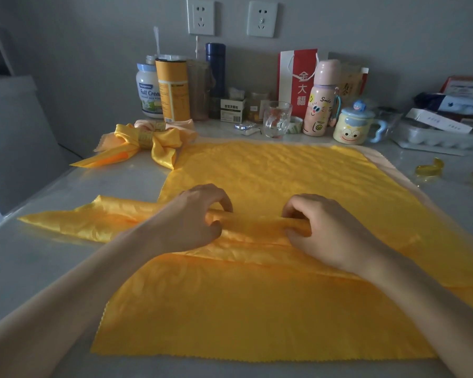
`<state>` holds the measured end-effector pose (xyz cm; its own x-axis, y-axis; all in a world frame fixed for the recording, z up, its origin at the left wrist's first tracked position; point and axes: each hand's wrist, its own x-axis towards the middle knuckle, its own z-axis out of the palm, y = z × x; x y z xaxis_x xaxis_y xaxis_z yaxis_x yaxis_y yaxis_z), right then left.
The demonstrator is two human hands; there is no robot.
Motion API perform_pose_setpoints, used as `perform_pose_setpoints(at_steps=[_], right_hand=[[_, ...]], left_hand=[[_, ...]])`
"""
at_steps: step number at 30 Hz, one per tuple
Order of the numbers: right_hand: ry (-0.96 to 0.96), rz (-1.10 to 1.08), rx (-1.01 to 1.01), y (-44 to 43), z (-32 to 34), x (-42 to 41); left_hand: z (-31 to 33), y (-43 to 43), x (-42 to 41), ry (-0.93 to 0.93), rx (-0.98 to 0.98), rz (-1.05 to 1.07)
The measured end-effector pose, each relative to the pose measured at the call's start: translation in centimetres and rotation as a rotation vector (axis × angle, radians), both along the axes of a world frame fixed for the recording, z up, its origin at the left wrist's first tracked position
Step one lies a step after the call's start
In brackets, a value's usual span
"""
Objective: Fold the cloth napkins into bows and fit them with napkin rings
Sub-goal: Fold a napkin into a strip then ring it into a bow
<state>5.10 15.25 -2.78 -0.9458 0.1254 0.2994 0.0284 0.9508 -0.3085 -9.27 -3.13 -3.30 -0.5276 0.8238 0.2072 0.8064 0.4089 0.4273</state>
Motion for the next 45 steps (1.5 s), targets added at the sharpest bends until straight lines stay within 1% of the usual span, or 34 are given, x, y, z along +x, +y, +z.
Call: perform_pose_setpoints(at_steps=[2,4,5,8,10,11,13,14,15,17,18,19,20,21,23,24,26,27,28,33,40,42,45], right_hand=[[0.039,0.007,0.134,-0.5,0.1,0.2],[0.046,0.038,0.217,-0.7,0.3,0.1],[0.039,0.058,0.227,-0.8,0.4,0.2],[-0.055,0.093,0.213,-1.2,0.9,0.6],[-0.178,0.107,0.189,-1.3,1.4,1.3],[-0.246,0.104,0.166,-1.5,1.7,1.5],[-0.291,0.06,0.113,-1.6,1.7,1.3],[-0.262,0.026,0.129,-1.8,1.4,1.0],[-0.219,-0.025,0.187,-1.9,1.0,0.6],[-0.059,-0.083,0.269,-2.6,-0.3,-0.3],[0.034,-0.076,0.268,-3.1,-0.8,-0.6],[0.067,-0.063,0.247,-3.6,-1.2,-0.8],[0.032,-0.046,0.219,-3.9,-1.6,-1.1],[-0.042,-0.037,0.187,-4.2,-1.9,-1.2],[-0.202,-0.038,0.143,-4.4,-2.7,-1.2],[-0.25,-0.048,0.133,-4.4,-2.8,-1.1],[-0.319,-0.068,0.106,-4.2,-3.1,-1.0],[-0.34,-0.085,0.107,-4.1,-3.2,-0.9],[-0.343,-0.11,0.116,-4.0,-3.2,-0.6],[-0.379,-0.266,0.1,-2.1,-3.0,1.9],[-0.497,-0.513,0.075,3.5,-2.6,8.1],[-0.536,-0.581,0.046,4.9,-2.4,9.8],[-0.573,-0.684,0.019,6.6,-1.7,11.2]], left_hand=[[0.4,-0.1,0.3,0.025,0.033,-0.022],[0.6,0.0,0.7,-0.043,0.096,-0.032],[0.5,0.1,0.8,-0.064,0.113,-0.026],[-0.1,0.5,0.9,-0.052,0.095,-0.005],[-0.2,0.7,1.3,-0.029,0.037,0.017],[-0.2,0.7,1.6,0.003,-0.01,0.036],[-0.1,0.8,2.4,0.092,-0.069,0.066],[-0.1,0.8,2.8,0.126,-0.056,0.072],[0.0,0.8,3.4,0.148,-0.034,0.071],[-0.2,0.8,4.2,0.211,-0.01,0.05],[-0.5,0.9,4.4,0.261,-0.015,0.038],[-0.8,1.1,4.6,0.308,-0.027,0.027],[-1.2,1.2,4.7,0.347,-0.055,0.023],[-1.5,1.3,4.8,0.375,-0.095,0.03],[-2.2,1.6,5.0,0.373,-0.205,0.029],[-2.5,1.6,5.0,0.328,-0.239,0.035],[-2.8,1.6,4.8,0.178,-0.288,0.059],[-2.8,1.5,4.7,0.121,-0.309,0.062],[-2.7,1.5,4.8,0.102,-0.32,0.064],[-2.4,1.4,5.1,0.074,-0.34,0.069],[-2.3,1.2,5.4,0.073,-0.321,0.063],[-2.4,1.2,5.5,0.103,-0.352,0.08],[-1.7,1.4,5.9,0.199,-0.381,0.08]])
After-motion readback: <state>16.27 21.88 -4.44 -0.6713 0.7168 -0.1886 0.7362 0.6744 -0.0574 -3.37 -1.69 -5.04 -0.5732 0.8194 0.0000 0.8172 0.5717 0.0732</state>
